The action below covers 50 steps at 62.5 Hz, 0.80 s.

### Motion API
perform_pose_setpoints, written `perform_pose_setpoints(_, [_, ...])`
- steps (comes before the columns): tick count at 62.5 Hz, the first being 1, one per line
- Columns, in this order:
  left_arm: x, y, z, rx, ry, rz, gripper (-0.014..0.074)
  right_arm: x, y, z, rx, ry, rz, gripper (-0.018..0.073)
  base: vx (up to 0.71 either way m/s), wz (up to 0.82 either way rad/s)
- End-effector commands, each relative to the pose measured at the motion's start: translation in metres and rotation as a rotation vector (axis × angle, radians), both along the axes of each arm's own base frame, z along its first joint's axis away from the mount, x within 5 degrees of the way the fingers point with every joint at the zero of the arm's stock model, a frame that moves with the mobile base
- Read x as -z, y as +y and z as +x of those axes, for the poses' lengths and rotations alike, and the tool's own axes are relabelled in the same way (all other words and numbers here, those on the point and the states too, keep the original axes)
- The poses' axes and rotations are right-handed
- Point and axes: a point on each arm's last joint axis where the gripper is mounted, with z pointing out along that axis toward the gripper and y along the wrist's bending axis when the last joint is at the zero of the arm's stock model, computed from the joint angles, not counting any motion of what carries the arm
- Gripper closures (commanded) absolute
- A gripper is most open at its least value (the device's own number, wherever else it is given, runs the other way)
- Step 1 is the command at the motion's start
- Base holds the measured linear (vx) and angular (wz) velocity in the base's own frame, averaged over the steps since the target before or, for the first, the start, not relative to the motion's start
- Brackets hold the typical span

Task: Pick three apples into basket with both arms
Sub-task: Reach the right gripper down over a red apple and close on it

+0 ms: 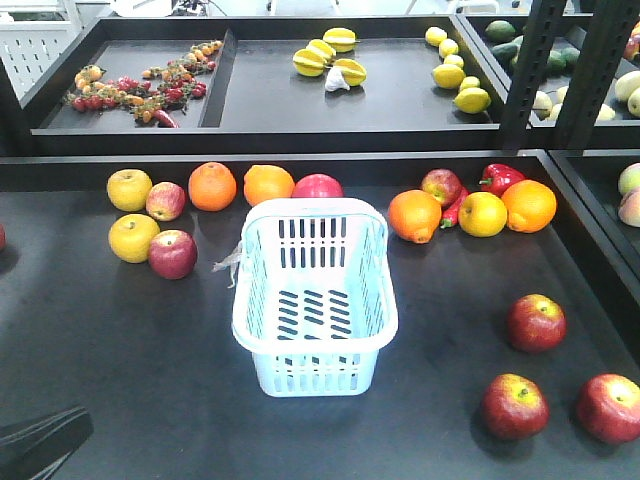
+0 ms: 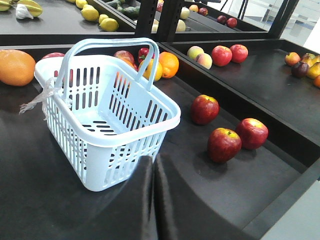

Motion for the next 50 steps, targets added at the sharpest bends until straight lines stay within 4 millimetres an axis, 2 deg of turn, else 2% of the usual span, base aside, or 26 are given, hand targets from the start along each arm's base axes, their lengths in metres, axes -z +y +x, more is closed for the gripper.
perform_pose_setpoints(1, [-0.010,0.001,0.003,-0.021,-0.014,-0.038,0.0605,-0.011,-0.005,-0.003,0.009,-0.165,0.272,0.0561,0.00,0.00])
perform_pose_setpoints(8, [-0.010,0.000,0.002,-0.014,-0.012,-0.038,0.0605,-0.031,-0.011,-0.009,-0.015,-0.331,0.545,0.0561,0.00,0.00])
perform_pose_setpoints(12, [-0.010,0.000,0.002,-0.014,-0.012,-0.038,0.0604,-0.047,-0.011,-0.013,-0.038,-0.378,0.548,0.0561,0.00,0.00])
perform_pose_setpoints(19, [-0.010,0.000,0.002,-0.014,-0.012,-0.038,0.0604,-0.090,-0.003,-0.022,-0.063,-0.349,0.343,0.0561,0.00,0.00])
perform_pose_setpoints(25, [-0.010,0.000,0.002,-0.014,-0.012,-0.038,0.0604,-0.125,0.000,-0.023,-0.022,-0.208,0.110,0.0561,0.00,0.00])
perform_pose_setpoints(31, [-0.010,0.000,0.002,-0.014,-0.012,-0.038,0.0604,-0.148,-0.003,-0.016,0.037,0.037,-0.075,0.0561,0.00,0.00])
perform_pose_setpoints(38, [-0.010,0.000,0.002,-0.016,-0.012,-0.038,0.0604,-0.164,-0.004,-0.002,0.037,0.238,-0.233,0.0561,0.00,0.00])
perform_pose_setpoints(42, [-0.010,0.000,0.002,-0.015,-0.016,-0.034,0.0604,-0.169,-0.004,0.008,0.031,0.296,-0.300,0.0561,0.00,0.00])
perform_pose_setpoints(50, [-0.010,0.000,0.002,-0.016,-0.016,-0.034,0.0604,-0.165,-0.001,0.028,-0.012,0.378,-0.337,0.0561,0.00,0.00])
